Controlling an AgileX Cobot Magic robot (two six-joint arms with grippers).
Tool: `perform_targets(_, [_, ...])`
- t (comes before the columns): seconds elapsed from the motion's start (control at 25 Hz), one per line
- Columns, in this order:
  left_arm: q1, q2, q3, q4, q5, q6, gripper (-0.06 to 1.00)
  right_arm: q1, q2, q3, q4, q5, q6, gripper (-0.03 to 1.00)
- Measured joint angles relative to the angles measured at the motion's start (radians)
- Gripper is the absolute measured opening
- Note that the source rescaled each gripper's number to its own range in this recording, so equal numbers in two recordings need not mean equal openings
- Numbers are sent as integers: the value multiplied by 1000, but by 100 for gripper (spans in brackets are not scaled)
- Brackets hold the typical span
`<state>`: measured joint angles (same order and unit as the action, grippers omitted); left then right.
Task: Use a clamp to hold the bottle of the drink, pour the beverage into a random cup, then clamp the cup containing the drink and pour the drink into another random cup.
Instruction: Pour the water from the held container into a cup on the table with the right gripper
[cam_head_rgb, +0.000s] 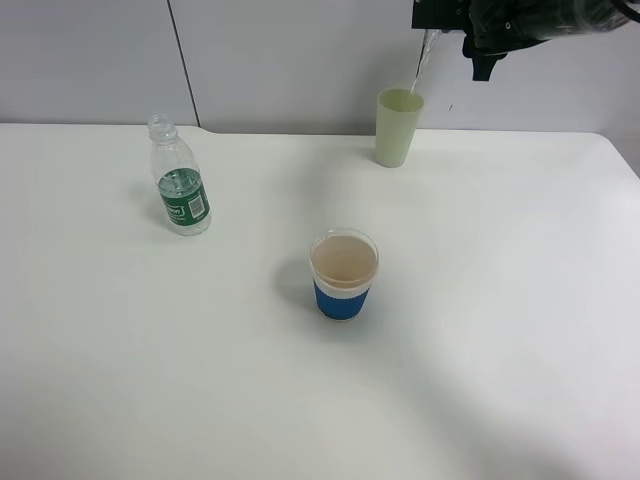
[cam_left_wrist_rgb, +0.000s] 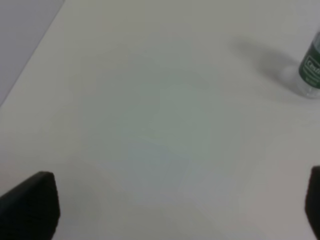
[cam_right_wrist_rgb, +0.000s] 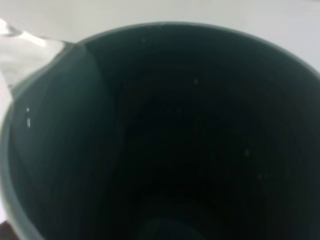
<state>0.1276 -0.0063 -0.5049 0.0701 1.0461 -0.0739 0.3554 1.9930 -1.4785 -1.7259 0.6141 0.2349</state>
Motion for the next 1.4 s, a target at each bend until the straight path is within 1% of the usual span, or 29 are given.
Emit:
perform_targets(0.2, [0, 0, 0, 0, 0, -1, 100, 0, 0, 0, 0, -1, 0, 0])
perform_targets(0.4, [0, 0, 0, 0, 0, -1, 100, 0, 5, -2, -4, -25, 0, 0])
perform_targets(0.96, [0, 0, 0, 0, 0, 0, 100, 0, 82, -4, -7, -30, 0, 0])
perform_targets(1.12, [0, 0, 0, 0, 0, 0, 100, 0, 82, -5, -7, -71, 0, 0])
perform_targets(1.28, [0, 0, 0, 0, 0, 0, 100, 0, 82, -5, -7, -145, 1, 0])
perform_targets(1.4, [0, 0, 0, 0, 0, 0, 100, 0, 82, -5, -8, -159, 1, 0])
